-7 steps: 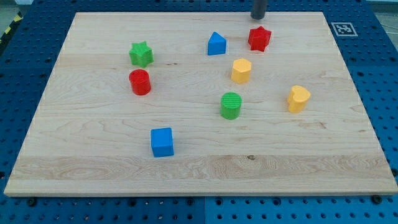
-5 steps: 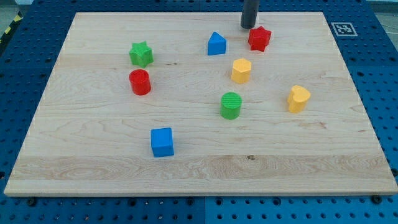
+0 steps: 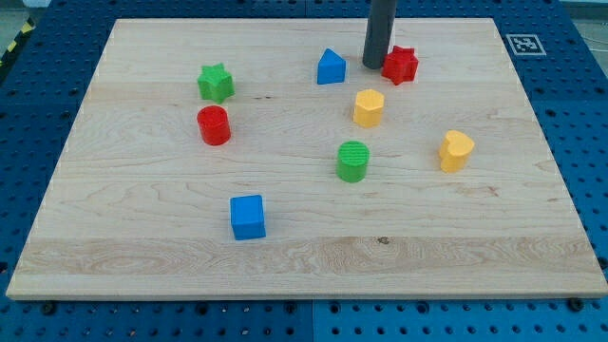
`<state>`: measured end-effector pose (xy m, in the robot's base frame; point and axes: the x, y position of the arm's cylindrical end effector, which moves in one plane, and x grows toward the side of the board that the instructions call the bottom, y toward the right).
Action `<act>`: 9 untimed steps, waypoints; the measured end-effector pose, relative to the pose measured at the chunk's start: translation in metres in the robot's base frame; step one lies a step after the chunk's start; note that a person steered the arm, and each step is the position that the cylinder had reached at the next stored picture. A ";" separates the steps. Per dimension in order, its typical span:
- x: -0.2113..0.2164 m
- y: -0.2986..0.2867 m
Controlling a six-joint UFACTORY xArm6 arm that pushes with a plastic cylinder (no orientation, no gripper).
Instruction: Move the red star to the right
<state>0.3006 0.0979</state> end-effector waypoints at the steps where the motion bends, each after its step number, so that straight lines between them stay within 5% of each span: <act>1: 0.007 0.026; 6: 0.035 0.124; 9: 0.070 0.104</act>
